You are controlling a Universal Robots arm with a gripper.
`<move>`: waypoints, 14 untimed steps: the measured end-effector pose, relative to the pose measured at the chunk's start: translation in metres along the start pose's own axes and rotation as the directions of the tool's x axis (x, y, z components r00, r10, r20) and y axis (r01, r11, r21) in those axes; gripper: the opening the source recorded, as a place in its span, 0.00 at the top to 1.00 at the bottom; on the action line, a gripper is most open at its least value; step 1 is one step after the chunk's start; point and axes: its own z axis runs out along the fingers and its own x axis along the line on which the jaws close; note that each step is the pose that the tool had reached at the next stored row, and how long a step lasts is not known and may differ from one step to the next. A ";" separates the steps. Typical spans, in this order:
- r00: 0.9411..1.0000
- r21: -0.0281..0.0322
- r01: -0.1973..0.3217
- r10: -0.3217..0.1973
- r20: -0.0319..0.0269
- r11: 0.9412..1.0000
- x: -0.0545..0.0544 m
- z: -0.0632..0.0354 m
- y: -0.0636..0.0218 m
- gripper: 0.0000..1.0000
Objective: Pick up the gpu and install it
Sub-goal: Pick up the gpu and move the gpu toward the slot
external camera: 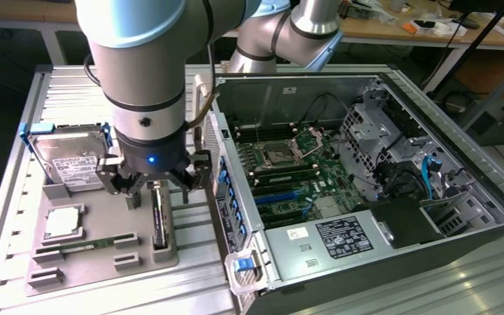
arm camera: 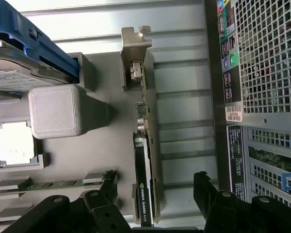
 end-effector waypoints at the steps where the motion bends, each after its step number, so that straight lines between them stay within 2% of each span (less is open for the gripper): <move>1: 1.000 0.001 -0.004 0.004 0.000 1.000 0.000 0.0007 -0.0001 0.26; 6: 1.000 0.003 -0.018 0.018 0.001 1.000 0.002 0.0042 -0.0003 0.26; 9: 1.000 0.006 -0.030 0.030 0.002 1.000 0.002 0.0070 -0.0005 0.26; 14: 0.999 0.007 -0.046 0.046 0.003 0.999 0.004 0.0096 -0.0007 0.26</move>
